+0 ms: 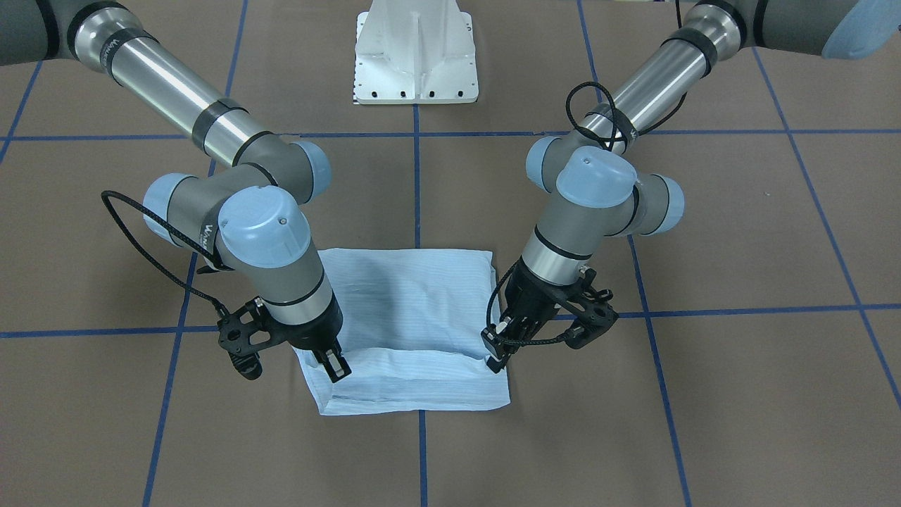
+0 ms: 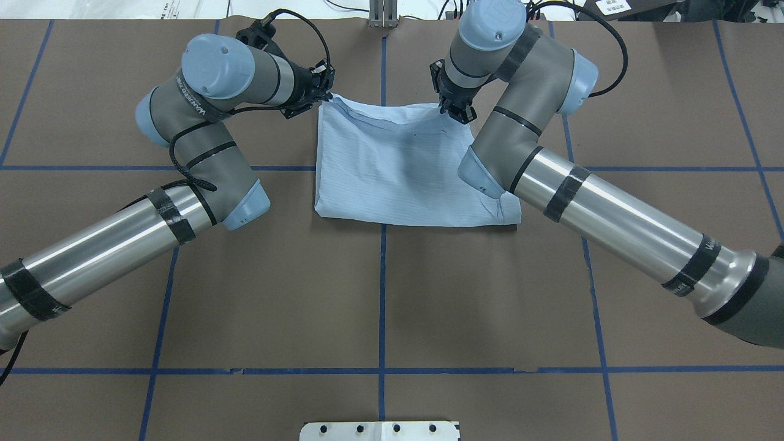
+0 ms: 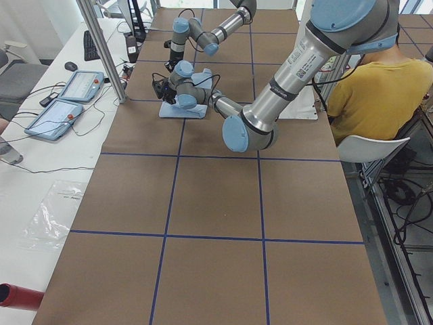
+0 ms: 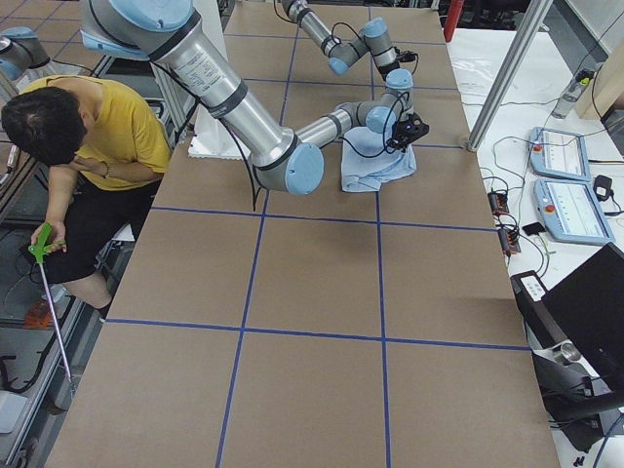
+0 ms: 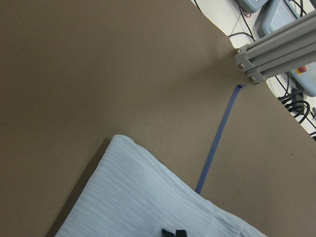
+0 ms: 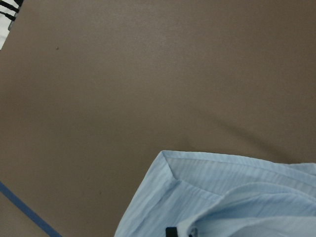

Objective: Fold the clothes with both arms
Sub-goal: 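Lift the near edge with both grippers and fold it toward the collar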

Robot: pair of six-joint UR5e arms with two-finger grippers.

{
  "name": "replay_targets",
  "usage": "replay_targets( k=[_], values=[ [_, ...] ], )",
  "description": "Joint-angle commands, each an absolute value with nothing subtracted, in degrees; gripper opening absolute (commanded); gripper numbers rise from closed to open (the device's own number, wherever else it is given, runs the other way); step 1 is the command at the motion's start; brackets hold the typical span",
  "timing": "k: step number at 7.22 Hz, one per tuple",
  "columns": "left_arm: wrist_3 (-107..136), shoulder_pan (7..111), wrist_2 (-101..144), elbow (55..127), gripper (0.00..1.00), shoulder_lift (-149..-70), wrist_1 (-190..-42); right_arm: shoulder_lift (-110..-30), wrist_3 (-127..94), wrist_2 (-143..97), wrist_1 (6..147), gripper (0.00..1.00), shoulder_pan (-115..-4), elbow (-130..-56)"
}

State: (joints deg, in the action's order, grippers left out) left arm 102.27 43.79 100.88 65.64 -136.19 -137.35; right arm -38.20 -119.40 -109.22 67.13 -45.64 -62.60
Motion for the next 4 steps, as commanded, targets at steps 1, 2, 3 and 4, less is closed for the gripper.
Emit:
replay_targets(
  k=[1,2,3,4],
  values=[
    [101.4,43.9,100.8,63.5,0.0,-136.3,-138.8,-34.8,-119.2,-108.5,64.3,0.0,-46.0,-56.6],
    [101.3,43.9,100.7,62.6,0.0,-136.3,-139.3,-34.1,-119.2,-108.1,64.1,0.0,-46.0,-55.6],
    [101.3,43.9,100.5,61.4,0.0,-136.3,-140.6,-33.8,-119.1,-108.1,63.6,0.0,-46.0,-54.9],
    [101.1,43.9,98.8,60.7,0.0,-136.3,-141.1,-33.2,-119.1,-108.0,61.5,0.0,-46.0,-52.8]
  ],
)
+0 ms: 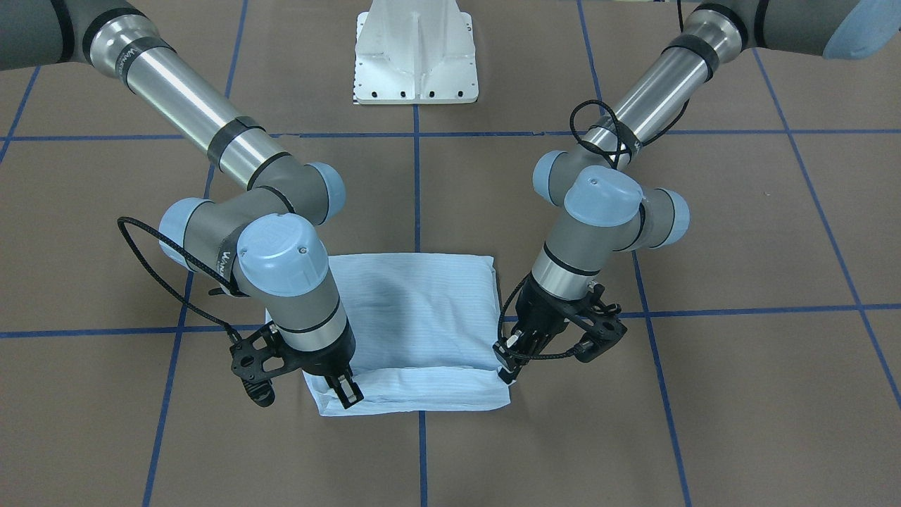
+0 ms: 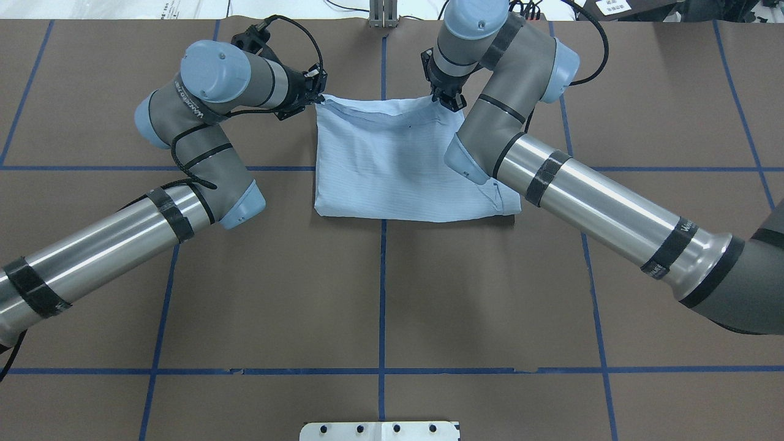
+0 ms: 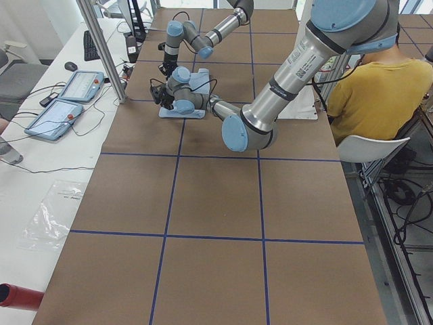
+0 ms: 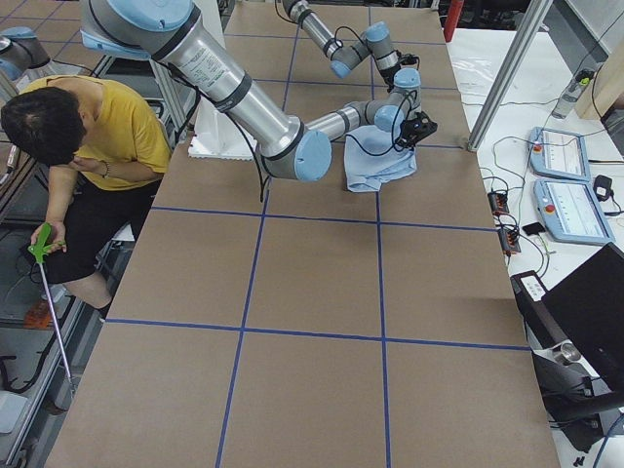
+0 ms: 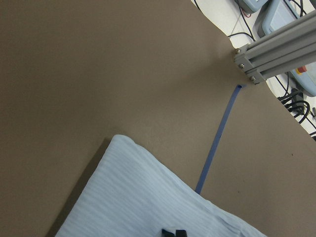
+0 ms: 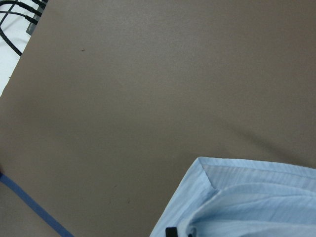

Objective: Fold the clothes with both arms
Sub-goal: 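Lay the folded edge down over the collar end with both grippers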

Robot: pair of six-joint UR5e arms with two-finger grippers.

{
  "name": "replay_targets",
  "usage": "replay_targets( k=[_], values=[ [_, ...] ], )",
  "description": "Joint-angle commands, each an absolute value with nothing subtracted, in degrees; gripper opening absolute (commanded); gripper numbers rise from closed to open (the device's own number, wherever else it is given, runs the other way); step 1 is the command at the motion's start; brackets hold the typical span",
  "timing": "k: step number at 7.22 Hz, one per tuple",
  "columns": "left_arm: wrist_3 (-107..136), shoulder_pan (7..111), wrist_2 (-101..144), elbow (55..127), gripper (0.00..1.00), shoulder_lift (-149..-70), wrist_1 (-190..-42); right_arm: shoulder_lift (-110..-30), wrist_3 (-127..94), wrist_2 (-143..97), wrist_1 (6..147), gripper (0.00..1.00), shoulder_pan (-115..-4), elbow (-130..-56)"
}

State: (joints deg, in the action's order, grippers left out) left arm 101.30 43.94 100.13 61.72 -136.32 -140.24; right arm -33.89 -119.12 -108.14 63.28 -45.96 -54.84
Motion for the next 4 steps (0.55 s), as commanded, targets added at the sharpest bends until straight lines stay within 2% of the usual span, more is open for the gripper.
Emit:
replay_targets(
  k=[1,2,3,4],
  values=[
    [99.6,43.9,98.7,60.5,0.0,-136.3,-141.2,-32.9,-119.1,-107.2,60.5,0.0,-46.0,-51.9],
    [99.4,43.9,98.7,60.4,0.0,-136.4,-141.2,-32.7,-118.9,-107.1,60.5,0.14,-46.0,-51.6],
    [99.4,44.1,98.5,60.2,0.12,-136.5,-141.2,-32.8,-116.8,-106.8,60.5,0.99,-46.0,-51.6],
    [98.8,44.9,97.7,59.6,0.5,-136.5,-141.2,-33.0,-114.0,-106.8,60.5,1.0,-46.5,-51.4]
  ],
)
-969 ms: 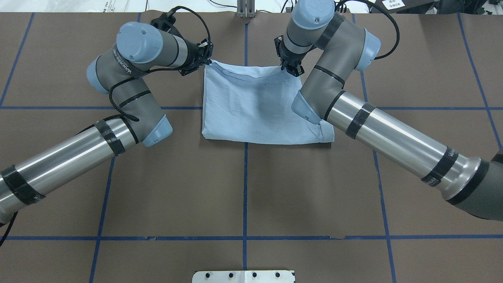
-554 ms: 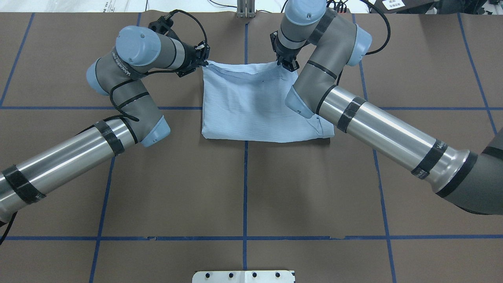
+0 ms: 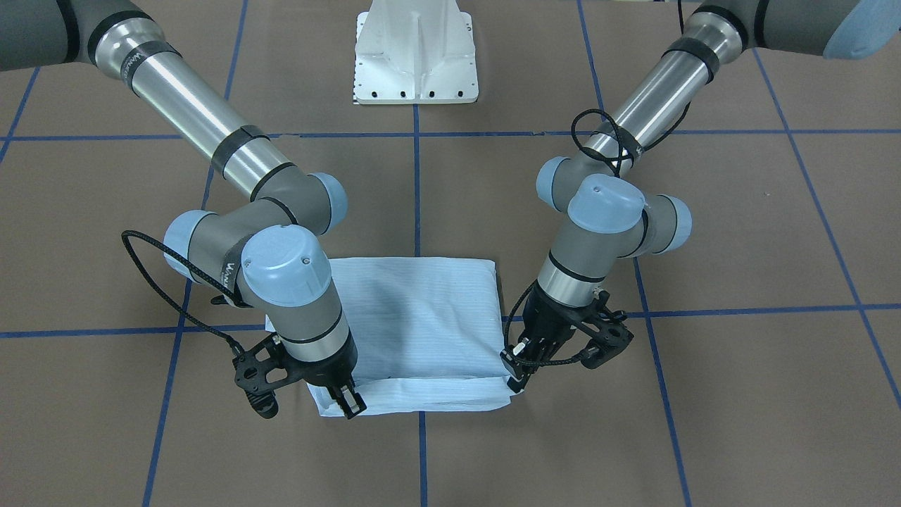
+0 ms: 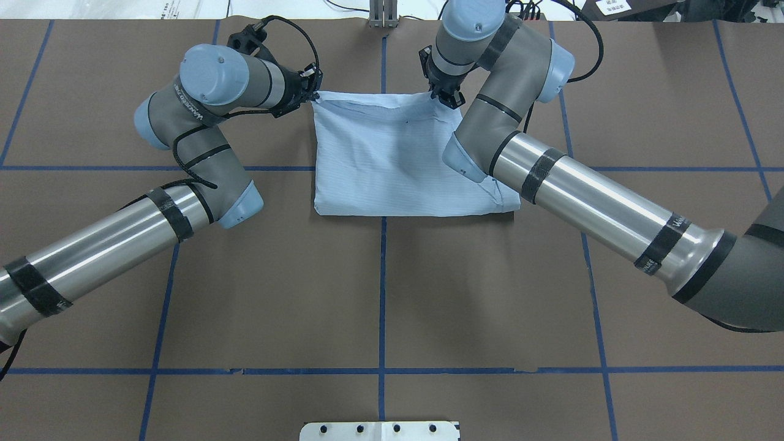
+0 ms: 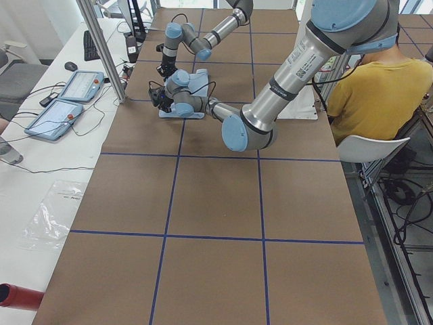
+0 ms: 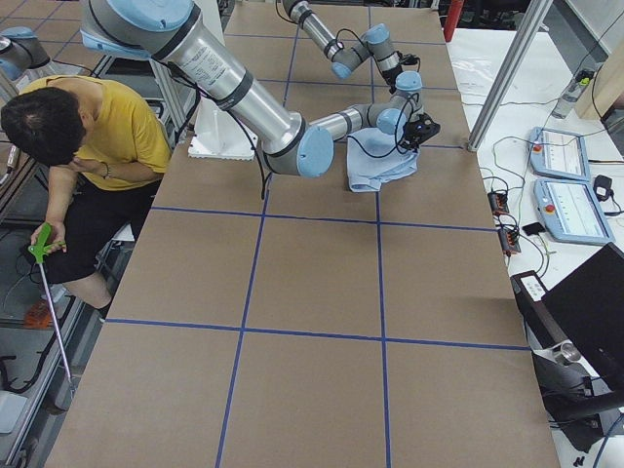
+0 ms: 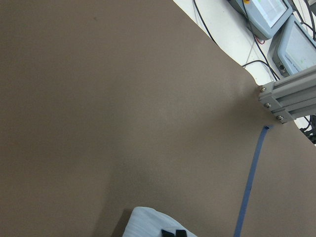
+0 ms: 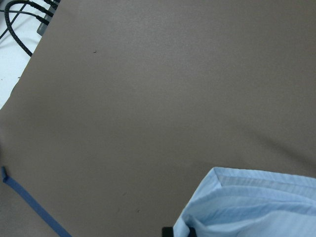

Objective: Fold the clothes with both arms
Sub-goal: 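Open both grippers and raise them off the folded shirt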

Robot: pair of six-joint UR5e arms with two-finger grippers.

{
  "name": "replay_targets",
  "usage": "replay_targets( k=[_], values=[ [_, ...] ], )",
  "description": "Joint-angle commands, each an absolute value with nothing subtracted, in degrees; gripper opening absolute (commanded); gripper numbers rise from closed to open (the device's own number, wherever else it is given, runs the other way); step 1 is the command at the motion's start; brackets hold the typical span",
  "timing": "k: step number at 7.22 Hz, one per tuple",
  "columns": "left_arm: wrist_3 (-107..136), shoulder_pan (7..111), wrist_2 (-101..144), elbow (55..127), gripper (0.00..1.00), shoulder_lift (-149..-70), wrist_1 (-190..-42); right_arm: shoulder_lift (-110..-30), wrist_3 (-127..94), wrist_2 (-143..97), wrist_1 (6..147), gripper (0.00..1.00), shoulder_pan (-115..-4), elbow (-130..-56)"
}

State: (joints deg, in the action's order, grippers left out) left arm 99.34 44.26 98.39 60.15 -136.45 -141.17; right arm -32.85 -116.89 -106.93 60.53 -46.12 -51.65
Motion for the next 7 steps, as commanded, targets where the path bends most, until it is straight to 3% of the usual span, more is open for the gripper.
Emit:
replay_targets(
  k=[1,4,7],
  values=[
    [98.1,45.5,97.7,59.6,0.54,-136.5,-141.2,-33.5,-110.7,-107.4,60.5,1.0,-48.0,-51.3],
    [92.4,48.2,100.5,59.9,0.53,-135.9,-141.2,-38.2,-96.1,-111.9,60.5,1.0,-53.1,-52.6],
    [69.9,51.3,107.2,72.6,0.53,-121.8,-141.1,-50.9,-71.1,-118.2,60.6,1.0,-59.4,-60.6]
  ],
)
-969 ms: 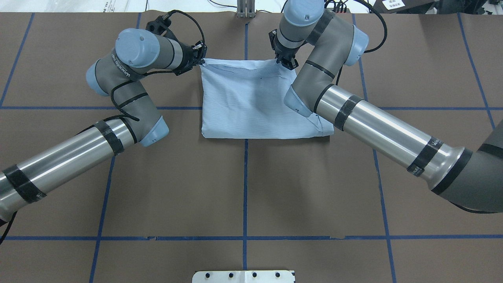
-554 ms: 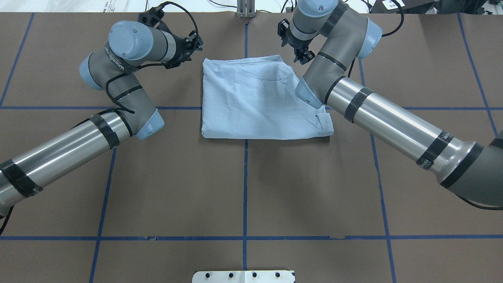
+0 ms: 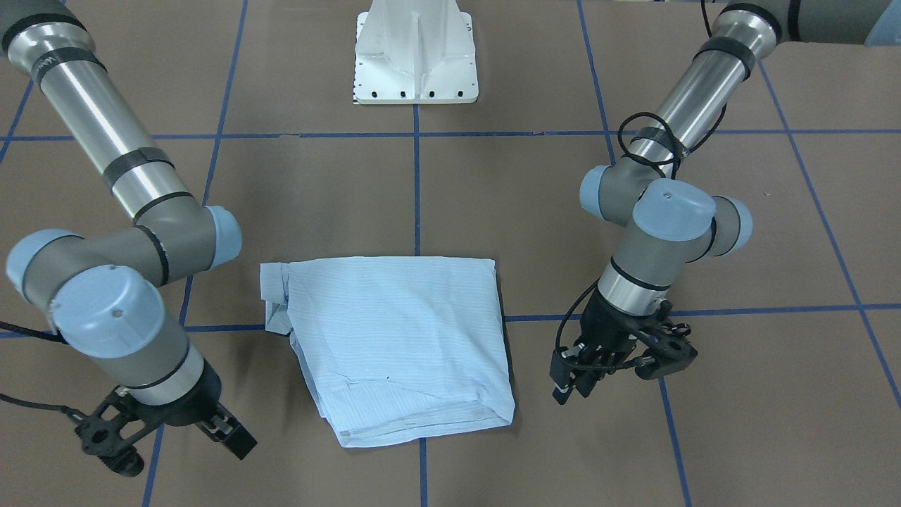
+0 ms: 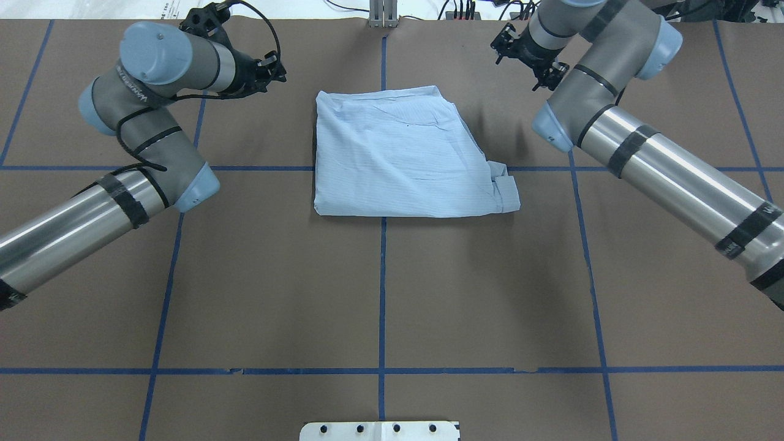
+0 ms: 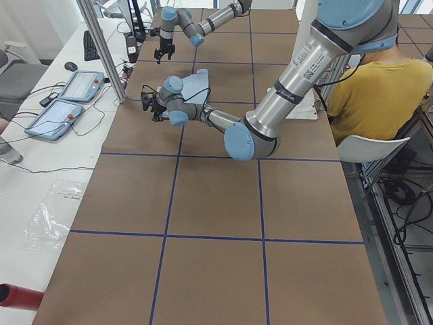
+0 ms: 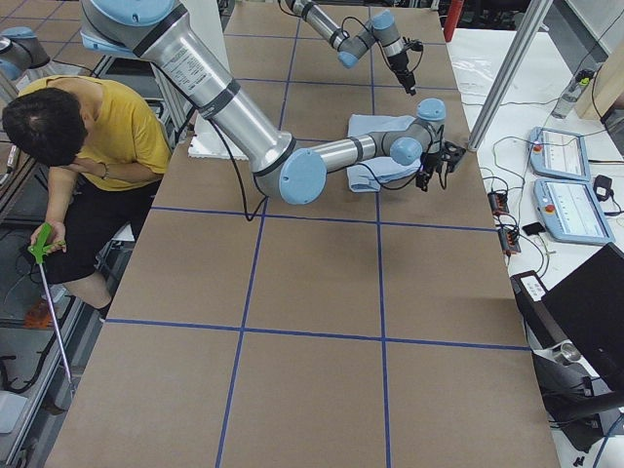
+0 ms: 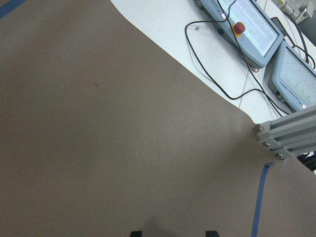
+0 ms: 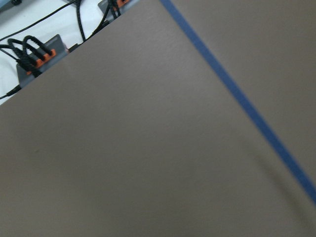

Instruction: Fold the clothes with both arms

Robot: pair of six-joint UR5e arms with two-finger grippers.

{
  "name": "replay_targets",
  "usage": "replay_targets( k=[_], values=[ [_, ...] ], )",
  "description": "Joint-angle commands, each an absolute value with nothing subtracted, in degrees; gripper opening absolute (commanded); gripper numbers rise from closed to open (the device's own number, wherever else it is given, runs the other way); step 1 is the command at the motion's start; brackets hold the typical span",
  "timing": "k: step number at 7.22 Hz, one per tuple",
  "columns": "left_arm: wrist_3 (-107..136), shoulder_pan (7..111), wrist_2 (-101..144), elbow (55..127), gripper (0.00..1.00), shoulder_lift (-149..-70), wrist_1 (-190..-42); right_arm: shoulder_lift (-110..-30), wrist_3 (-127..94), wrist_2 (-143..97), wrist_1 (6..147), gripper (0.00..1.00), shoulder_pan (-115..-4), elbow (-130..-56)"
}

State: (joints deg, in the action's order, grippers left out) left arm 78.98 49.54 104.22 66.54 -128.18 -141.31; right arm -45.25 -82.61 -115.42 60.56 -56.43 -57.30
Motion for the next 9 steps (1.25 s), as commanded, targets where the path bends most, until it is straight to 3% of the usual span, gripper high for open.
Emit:
replay_targets(
  k=[1,5,9],
  values=[
    [65.2,54.2,113.1,75.3,0.53,-117.9,-140.8,-53.9,-62.1,-122.6,60.8,1.0,-63.0,-61.3],
    [28.8,70.2,129.0,82.5,0.53,-98.1,-140.4,-64.9,-36.5,-133.3,61.9,1.0,-72.0,-67.3],
    [15.8,81.1,137.7,82.4,0.53,-92.6,-139.8,-73.8,-18.2,-137.9,67.8,1.0,-77.0,-70.6]
  ],
)
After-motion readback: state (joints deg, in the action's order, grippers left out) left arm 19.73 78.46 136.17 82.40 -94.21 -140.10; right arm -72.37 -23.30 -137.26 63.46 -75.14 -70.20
